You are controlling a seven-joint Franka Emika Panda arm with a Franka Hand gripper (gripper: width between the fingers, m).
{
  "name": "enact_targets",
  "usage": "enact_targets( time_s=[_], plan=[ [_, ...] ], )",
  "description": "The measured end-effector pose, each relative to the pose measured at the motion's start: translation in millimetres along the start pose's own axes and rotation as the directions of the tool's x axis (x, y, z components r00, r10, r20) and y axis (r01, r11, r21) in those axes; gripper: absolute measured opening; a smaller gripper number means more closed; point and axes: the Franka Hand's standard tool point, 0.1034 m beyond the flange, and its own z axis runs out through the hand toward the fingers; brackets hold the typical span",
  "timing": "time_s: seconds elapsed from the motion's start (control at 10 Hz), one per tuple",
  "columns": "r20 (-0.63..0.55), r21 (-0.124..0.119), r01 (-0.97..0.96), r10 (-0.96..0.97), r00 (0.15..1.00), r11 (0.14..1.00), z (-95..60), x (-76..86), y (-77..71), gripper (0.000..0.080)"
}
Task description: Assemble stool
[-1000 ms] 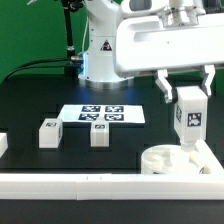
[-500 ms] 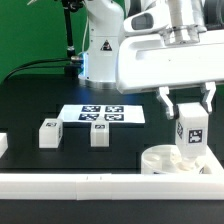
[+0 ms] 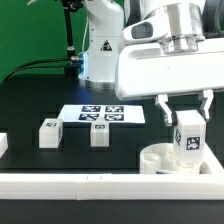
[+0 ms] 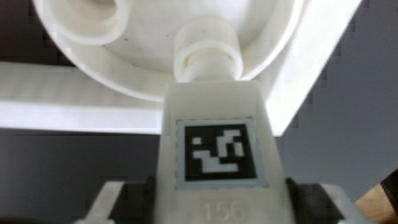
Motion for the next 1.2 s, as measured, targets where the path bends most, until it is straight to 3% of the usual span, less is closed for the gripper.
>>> enact_targets(
  time_s=[0.8,0.9,1.0,1.1,1.2],
  plan=[
    [-0.047,-0.001,0.0,0.0,0.999,1.0,1.3,0.3,-2.6,0.0337],
    [-0.047,-0.001,0.001,-0.001,0.999,1.0,1.3,0.3,-2.6,0.0439],
    [-0.047,-0.002,0.003,-0.003,0.999,1.0,1.4,0.3,-2.6,0.0439],
    [-0.047,-0.002,0.005,-0.005,0.999,1.0,1.4,0.3,-2.5,0.057],
    [-0.047,-0.002,0.006,-0.006,0.999,1.0,1.4,0.3,-2.5,0.0624]
  ],
)
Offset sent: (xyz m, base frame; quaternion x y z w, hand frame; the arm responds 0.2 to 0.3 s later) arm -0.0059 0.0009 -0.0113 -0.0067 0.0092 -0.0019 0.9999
